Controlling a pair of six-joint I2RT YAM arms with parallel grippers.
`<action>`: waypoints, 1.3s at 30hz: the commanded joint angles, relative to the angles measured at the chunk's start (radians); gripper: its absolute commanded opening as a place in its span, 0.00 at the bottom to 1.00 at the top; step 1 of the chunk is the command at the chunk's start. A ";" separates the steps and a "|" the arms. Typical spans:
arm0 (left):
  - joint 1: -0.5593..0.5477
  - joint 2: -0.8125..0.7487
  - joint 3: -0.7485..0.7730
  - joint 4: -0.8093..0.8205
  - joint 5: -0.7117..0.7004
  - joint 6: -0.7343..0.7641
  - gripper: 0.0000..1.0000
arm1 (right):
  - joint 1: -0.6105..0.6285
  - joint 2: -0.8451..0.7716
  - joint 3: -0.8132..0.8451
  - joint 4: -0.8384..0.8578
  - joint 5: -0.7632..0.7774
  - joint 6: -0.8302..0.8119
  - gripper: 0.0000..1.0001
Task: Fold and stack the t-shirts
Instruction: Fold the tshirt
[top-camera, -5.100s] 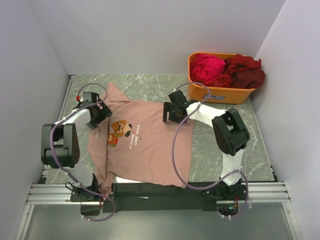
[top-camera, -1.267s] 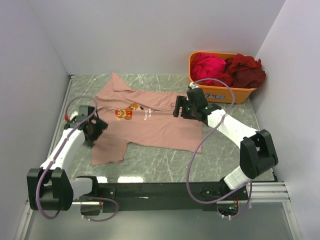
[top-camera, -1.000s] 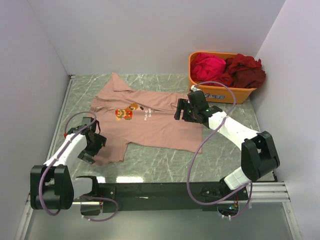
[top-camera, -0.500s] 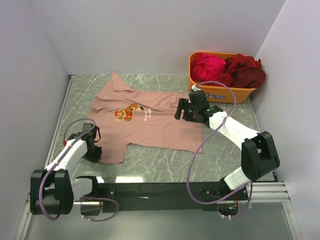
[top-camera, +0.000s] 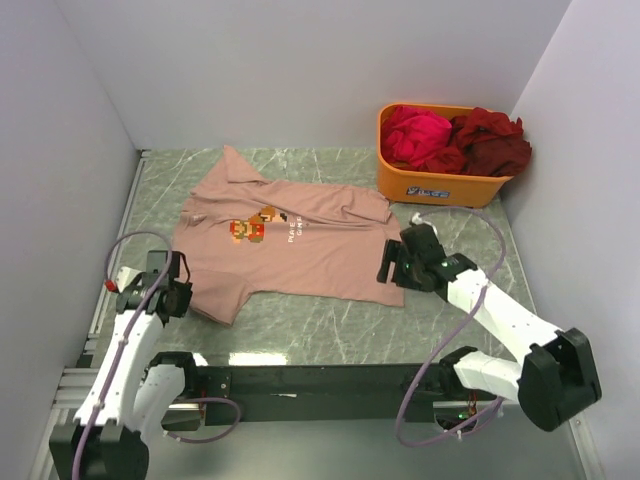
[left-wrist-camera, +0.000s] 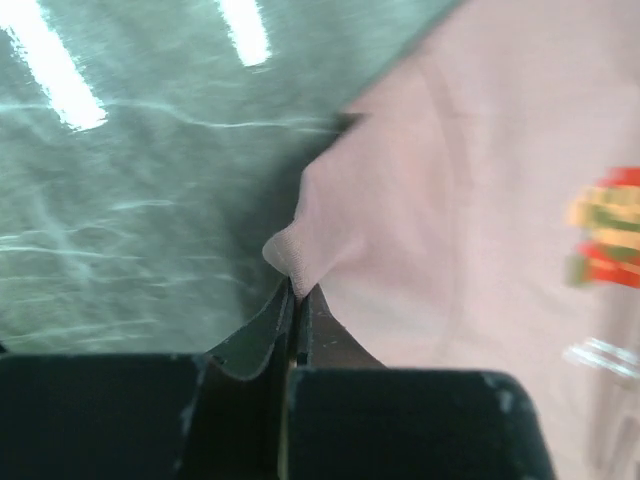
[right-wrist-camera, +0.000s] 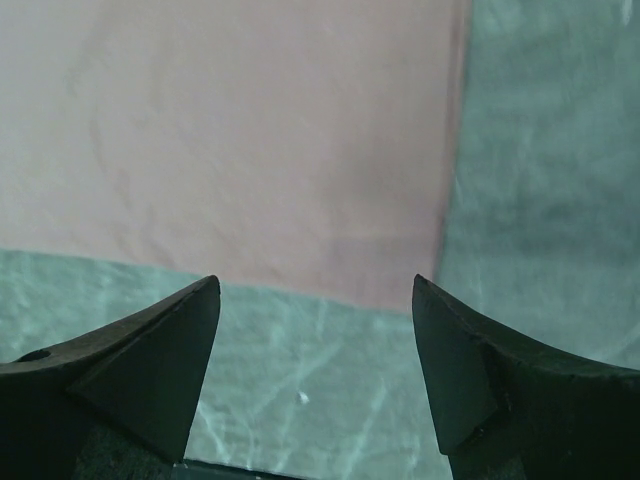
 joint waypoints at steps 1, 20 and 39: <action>0.002 -0.071 0.040 -0.049 -0.013 -0.017 0.01 | 0.004 -0.056 -0.078 -0.094 0.027 0.085 0.83; 0.002 -0.176 0.186 -0.231 0.096 -0.040 0.01 | 0.020 0.097 -0.181 0.038 0.038 0.178 0.61; 0.002 -0.292 0.365 -0.488 0.086 -0.054 0.01 | 0.047 -0.306 -0.157 -0.418 -0.008 0.238 0.03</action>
